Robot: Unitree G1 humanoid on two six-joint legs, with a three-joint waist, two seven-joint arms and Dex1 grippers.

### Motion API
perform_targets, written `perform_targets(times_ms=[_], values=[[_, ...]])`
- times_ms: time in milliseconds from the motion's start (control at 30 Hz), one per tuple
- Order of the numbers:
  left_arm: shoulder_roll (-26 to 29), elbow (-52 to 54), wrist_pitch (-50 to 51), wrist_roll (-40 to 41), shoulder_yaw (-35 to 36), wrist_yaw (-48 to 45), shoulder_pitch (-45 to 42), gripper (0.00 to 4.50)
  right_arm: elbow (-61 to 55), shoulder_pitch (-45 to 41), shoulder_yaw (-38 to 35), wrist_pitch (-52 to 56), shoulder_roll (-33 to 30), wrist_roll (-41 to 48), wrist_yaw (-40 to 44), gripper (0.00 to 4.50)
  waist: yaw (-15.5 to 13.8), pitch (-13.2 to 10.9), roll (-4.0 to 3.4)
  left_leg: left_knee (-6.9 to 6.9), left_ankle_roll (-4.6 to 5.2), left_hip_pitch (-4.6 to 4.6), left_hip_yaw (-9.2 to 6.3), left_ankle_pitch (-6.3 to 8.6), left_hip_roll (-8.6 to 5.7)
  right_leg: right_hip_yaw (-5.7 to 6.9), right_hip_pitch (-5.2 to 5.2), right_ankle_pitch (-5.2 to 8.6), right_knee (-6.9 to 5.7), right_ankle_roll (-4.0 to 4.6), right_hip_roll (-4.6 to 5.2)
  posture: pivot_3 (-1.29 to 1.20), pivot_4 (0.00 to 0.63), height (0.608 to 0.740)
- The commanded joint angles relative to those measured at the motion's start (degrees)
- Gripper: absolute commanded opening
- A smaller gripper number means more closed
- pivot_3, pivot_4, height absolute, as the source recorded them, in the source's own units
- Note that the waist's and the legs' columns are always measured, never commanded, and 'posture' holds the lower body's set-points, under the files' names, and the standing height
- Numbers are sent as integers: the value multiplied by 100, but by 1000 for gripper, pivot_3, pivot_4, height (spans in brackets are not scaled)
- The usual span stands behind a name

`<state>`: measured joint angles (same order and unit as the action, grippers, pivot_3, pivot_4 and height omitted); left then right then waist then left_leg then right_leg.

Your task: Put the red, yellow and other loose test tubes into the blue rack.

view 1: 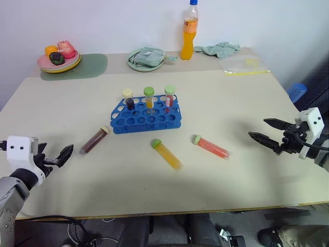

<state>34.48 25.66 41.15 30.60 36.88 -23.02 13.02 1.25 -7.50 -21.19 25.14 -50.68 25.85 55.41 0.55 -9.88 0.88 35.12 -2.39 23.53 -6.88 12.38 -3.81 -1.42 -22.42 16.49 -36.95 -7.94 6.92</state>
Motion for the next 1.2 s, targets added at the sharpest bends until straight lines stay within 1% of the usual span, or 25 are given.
perform_targets(times_ms=[33, 200, 333, 433, 533, 633, 733, 767, 833, 900, 967, 1067, 1133, 1200], values=[[-46, 238, -24, 38, 184, 97, 61, 4459, 99, -205, -26, -123, -187, -63, 83, 4345, 2, 0, 0, 0, 0, 0, 0, 0, 0, 0, 0, 0, 0, 0, 0, 0, 150, 740], [-109, 408, 44, 154, 186, 153, 68, 4459, 125, -435, 114, -37, -244, -121, 99, 4345, 4, 0, 0, -1, 0, 0, 1, 0, 1, 0, -1, 0, 0, 0, 0, 0, 150, 740], [-53, 460, 23, 303, 165, 133, -146, 4459, 2, -543, 248, 109, -300, -205, 25, 4345, -10, 0, 0, 0, 0, 0, 1, 0, 0, 0, -1, 2, 0, 5, 0, 0, 150, 740], [-33, 595, 13, 514, 61, 48, -355, 4459, -303, -553, 389, 307, -333, -198, 29, 4345, -14, 0, 0, 1, 0, 0, 0, 0, -1, 0, 0, 2, 1, 4, 0, 0, 150, 740], [-26, 745, 85, 757, -460, -186, -640, 4459, -947, -613, 657, 705, -415, -79, 92, 4345, -9, -1, -3, 1, 0, 1, 2, 0, -1, -1, -1, 2, 0, 3, 1, 0, 150, 740], [65, 716, -20, 708, -945, -478, -809, 4459, -1502, -626, 916, 1148, -540, -26, 110, 4345, -5, -1, -4, 1, 0, 1, 1, 0, -1, 0, -1, -2, 0, -5, 0, 0, 150, 740], [186, 731, -152, 513, -1880, -875, -1124, 4459, -1947, -781, 1384, 1635, -908, -176, 158, 4345, -7, -3, -5, 1, 2, 2, 3, 1, -9, 0, -1, -2, 4, -4, 0, 0, 150, 740], [234, 705, -190, 469, -2052, -990, -1181, 4459, -2047, -888, 1522, 1843, -961, -190, 95, 4345, -7, -3, -5, 1, 2, 2, 3, 1, -15, 0, 0, 1, 5, 2, 0, 0, 150, 740], [306, 707, -245, 441, -2450, -1256, -1307, 4459, -2197, -1327, 1890, 2605, -955, -30, 4, 4345, 7, -3, -6, 1, 2, 2, 3, 2, -15, 0, -1, 3, 5, 5, 0, 0, 150, 740], [315, 669, -288, 455, -2785, -1497, -1419, 4459, -2344, -1926, 2400, 3506, -775, 33, -207, 4345, 32, -5, -9, -2, 3, 3, 4, 2, -13, -1, -7, 3, 4, 6, -1, 0, 150, 740], [375, 591, -413, 325, -3064, -1689, -1476, 4459, -2322, -2510, 2898, 4188, -529, -52, -478, 4345, 32, -5, -9, -4, 3, 5, 5, 2, -10, -1, -12, 5, 3, 11, -1, 0, 150, 740], [465, 527, -667, 107, -3385, -1964, -1444, 4459, -1990, -3295, 3452, 4956, -55, -171, -817, 4345, 22, -6, -11, -4, 4, 7, 7, 2, -10, -2, -17, 6, 3, 12, -2, 0, 150, 740], [447, 598, -758, 65, -3543, -2057, -1390, 4459, -1672, -3735, 3713, 5492, 195, -97, -879, 4345, 4, -7, -10, -3, 4, 16, 4, 2, -12, -2, -22, 6, 5, 12, -1, 0, 150, 740], [435, 709, -818, 3, -3685, -2109, -1312, 4459, -1383, -4088, 3941, 5805, 368, -46, -879, 4345, -8, -7, -11, 4, 4, 40, -5, 2, -13, -1, -37, -1, 5, -1, 3, 0, 150, 740]])
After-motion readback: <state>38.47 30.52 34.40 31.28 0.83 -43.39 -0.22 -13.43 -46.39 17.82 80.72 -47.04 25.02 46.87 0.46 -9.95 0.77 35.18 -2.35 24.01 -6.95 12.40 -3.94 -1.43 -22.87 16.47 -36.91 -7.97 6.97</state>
